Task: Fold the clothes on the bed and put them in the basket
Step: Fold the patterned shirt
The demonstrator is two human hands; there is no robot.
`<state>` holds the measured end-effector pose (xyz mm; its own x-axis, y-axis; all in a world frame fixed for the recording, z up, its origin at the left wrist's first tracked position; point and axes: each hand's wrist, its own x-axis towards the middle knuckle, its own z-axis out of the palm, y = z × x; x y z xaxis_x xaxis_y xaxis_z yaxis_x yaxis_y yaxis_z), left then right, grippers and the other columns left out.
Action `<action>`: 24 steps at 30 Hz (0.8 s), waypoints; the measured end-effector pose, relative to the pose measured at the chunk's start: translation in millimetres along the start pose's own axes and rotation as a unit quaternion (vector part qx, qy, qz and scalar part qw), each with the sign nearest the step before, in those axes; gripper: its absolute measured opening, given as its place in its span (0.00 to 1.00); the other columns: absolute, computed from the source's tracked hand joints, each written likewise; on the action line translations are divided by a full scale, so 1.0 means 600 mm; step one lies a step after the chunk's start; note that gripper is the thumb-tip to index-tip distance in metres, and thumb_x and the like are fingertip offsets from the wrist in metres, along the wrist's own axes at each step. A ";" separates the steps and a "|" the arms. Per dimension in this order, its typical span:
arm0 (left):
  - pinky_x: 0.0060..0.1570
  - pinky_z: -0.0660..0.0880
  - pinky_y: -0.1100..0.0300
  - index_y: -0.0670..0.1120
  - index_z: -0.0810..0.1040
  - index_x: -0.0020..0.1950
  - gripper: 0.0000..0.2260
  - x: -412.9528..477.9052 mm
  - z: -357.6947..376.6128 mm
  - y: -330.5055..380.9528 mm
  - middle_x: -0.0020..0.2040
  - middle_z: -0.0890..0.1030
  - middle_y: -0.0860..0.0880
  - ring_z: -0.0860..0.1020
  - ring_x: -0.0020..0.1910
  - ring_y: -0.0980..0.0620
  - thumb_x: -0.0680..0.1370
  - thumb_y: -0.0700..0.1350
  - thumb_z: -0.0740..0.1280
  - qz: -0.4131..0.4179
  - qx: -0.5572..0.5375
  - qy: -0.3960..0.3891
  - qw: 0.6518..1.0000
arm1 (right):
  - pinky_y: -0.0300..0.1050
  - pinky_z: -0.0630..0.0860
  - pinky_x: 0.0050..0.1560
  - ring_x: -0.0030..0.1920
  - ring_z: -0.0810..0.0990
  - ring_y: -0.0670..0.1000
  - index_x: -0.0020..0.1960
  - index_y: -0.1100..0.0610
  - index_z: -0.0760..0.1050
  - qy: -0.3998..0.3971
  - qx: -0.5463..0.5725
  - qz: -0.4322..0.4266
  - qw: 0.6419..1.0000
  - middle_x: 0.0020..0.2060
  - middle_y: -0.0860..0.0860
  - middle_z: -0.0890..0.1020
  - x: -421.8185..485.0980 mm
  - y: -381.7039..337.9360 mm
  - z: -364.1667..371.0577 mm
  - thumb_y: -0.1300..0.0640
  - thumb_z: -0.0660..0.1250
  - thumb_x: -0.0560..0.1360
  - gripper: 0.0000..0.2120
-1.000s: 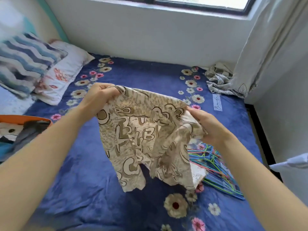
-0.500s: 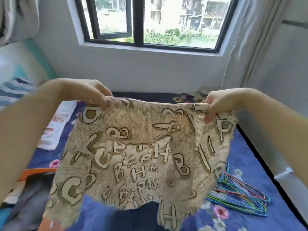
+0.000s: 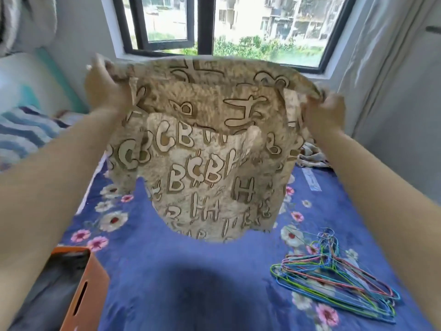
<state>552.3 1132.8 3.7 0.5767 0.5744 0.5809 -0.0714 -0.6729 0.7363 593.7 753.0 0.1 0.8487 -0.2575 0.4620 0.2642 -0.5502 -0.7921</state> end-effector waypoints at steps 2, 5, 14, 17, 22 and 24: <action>0.41 0.73 0.51 0.55 0.61 0.44 0.11 -0.024 -0.007 -0.009 0.41 0.68 0.49 0.68 0.40 0.47 0.72 0.41 0.62 0.065 -0.064 0.067 0.994 | 0.45 0.66 0.34 0.34 0.71 0.51 0.35 0.50 0.67 0.042 -0.007 -0.078 0.996 0.32 0.53 0.72 -0.018 0.009 -0.012 0.56 0.57 0.74 0.10; 0.43 0.68 0.56 0.57 0.58 0.44 0.17 -0.103 -0.021 -0.048 0.41 0.63 0.56 0.65 0.41 0.49 0.72 0.36 0.60 0.108 -0.062 0.079 0.989 | 0.46 0.69 0.41 0.41 0.75 0.56 0.39 0.49 0.71 0.038 -0.020 -0.122 0.992 0.41 0.60 0.77 -0.061 0.052 -0.030 0.55 0.60 0.75 0.07; 0.56 0.69 0.64 0.60 0.65 0.50 0.13 -0.384 -0.070 -0.214 0.58 0.71 0.54 0.73 0.56 0.51 0.70 0.47 0.64 0.025 -0.132 -0.138 0.981 | 0.31 0.69 0.51 0.49 0.76 0.48 0.46 0.62 0.81 -0.142 -0.086 -0.125 0.978 0.47 0.52 0.79 -0.290 0.242 -0.072 0.65 0.64 0.68 0.10; 0.57 0.65 0.74 0.56 0.67 0.49 0.14 -0.501 -0.068 -0.294 0.58 0.72 0.54 0.73 0.56 0.51 0.68 0.42 0.65 -0.015 -0.065 -0.209 0.976 | 0.27 0.67 0.51 0.47 0.76 0.48 0.44 0.58 0.82 -0.214 -0.118 -0.042 0.969 0.46 0.49 0.78 -0.378 0.331 -0.064 0.63 0.65 0.64 0.10; 0.59 0.60 0.78 0.50 0.71 0.48 0.19 -0.682 -0.053 -0.420 0.61 0.69 0.47 0.68 0.63 0.49 0.64 0.31 0.62 -0.136 0.036 -0.333 0.932 | 0.33 0.68 0.47 0.43 0.79 0.55 0.40 0.50 0.79 -0.325 -0.209 0.088 0.918 0.42 0.48 0.78 -0.540 0.498 -0.027 0.65 0.65 0.61 0.13; 0.63 0.60 0.72 0.47 0.72 0.51 0.21 -0.749 -0.049 -0.463 0.66 0.66 0.45 0.66 0.67 0.50 0.64 0.26 0.63 -0.176 0.083 -0.371 0.908 | 0.43 0.68 0.45 0.44 0.79 0.57 0.40 0.48 0.77 -0.347 -0.234 0.142 0.897 0.41 0.49 0.78 -0.611 0.559 -0.015 0.67 0.66 0.61 0.15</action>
<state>288.9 1075.2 -451.5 0.9341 0.3366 -0.1192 0.3115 -0.6049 0.7328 367.3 655.8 -431.1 0.9753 0.0274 -0.2190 -0.0905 -0.8553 -0.5102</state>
